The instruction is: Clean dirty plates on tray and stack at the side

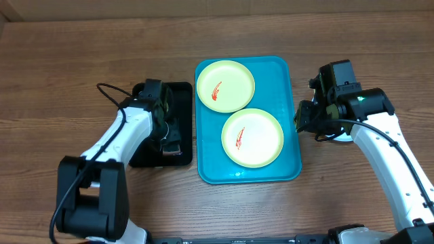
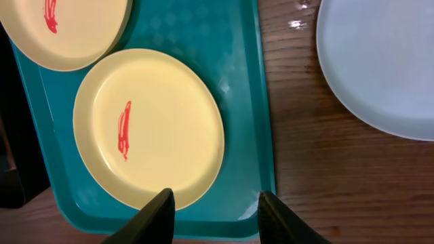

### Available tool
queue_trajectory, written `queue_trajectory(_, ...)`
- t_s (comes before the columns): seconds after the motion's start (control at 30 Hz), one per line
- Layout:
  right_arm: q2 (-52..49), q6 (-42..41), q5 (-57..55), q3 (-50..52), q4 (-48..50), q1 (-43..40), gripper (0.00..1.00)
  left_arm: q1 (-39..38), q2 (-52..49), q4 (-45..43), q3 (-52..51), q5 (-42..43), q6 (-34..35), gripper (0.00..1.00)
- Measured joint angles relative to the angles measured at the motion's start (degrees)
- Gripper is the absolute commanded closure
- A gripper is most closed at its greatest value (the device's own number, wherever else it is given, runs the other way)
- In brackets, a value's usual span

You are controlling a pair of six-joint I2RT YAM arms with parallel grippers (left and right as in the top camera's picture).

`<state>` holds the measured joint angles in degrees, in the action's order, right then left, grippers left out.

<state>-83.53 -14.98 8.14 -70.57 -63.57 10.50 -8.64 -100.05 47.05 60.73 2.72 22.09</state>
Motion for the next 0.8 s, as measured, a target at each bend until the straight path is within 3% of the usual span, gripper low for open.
queue_trajectory(0.07,0.00,-0.02,-0.02,0.00,-0.13,0.00,0.59,0.00,-1.66,-0.85,-0.02,-0.22,0.00,0.69)
queue_trajectory(0.13,0.00,0.00,-0.02,0.00,-0.11,0.00,0.59,0.00,-3.41,-1.66,-0.02,-0.31,-0.09,0.96)
queue_trajectory(0.3,-0.02,-2.21,-0.85,0.00,-0.87,-0.02,0.59,0.00,-4.20,-0.92,0.46,-0.09,0.00,0.96)
queue_trajectory(0.5,-1.33,-8.57,-3.74,0.13,-1.57,-3.39,0.58,0.00,-5.60,8.11,4.61,-0.44,0.00,0.96)
queue_trajectory(0.8,-2.36,0.42,3.54,4.02,-0.96,-7.52,0.55,0.00,-5.95,20.57,20.76,-2.16,-0.24,0.96)
